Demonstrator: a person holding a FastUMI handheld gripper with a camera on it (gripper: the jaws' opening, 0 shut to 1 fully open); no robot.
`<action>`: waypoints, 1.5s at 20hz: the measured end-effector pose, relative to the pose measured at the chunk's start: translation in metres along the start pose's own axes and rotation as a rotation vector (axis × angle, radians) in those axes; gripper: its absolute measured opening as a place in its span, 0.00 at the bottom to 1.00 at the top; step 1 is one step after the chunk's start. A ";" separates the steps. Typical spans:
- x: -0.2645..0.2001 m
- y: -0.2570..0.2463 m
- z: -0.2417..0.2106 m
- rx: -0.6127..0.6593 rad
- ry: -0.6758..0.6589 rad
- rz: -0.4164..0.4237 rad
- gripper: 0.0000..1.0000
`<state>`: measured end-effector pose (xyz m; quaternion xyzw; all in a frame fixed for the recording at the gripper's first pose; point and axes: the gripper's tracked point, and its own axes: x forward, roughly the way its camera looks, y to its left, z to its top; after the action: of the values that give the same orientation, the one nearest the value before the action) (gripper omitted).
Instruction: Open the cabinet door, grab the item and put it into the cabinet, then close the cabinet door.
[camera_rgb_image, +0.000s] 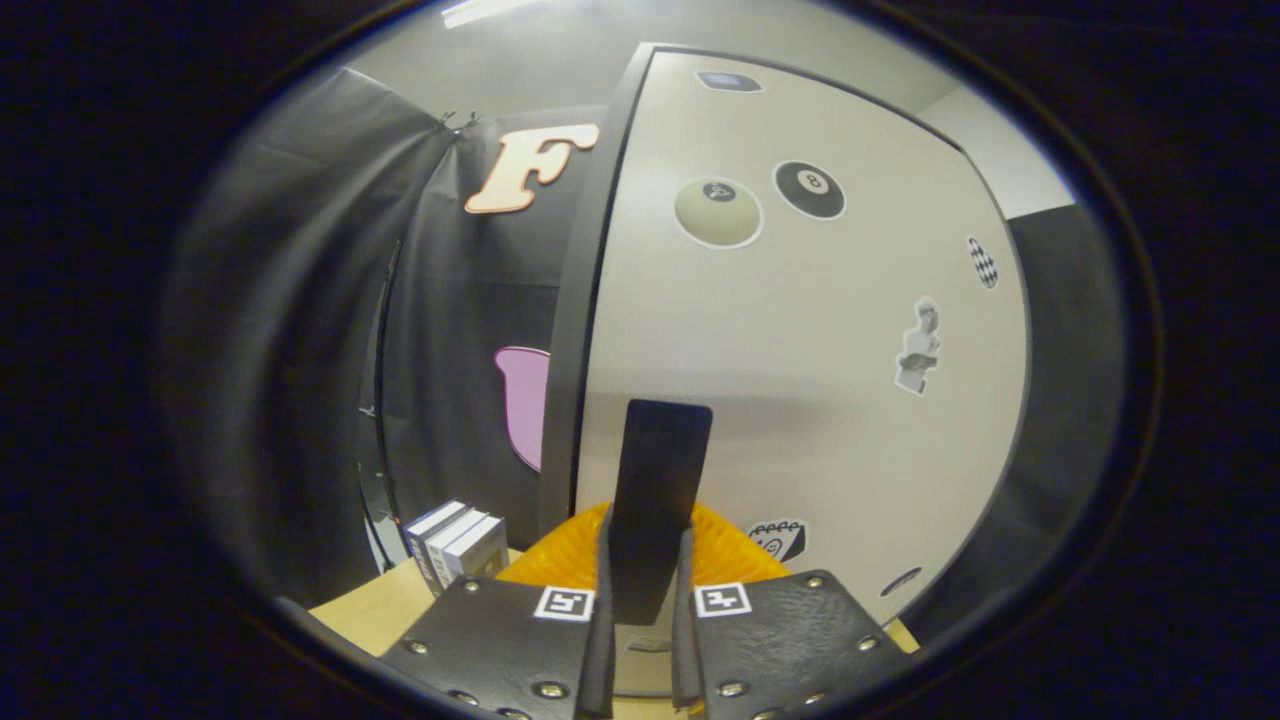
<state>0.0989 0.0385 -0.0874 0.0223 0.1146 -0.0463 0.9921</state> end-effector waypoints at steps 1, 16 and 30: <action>0.001 0.000 0.000 0.020 0.012 -0.002 0.22; -0.068 -0.018 -0.007 0.072 0.061 0.110 0.06; -0.165 -0.083 -0.013 0.163 0.129 0.138 0.06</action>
<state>-0.0717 -0.0292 -0.0650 0.1135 0.1724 0.0147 0.9784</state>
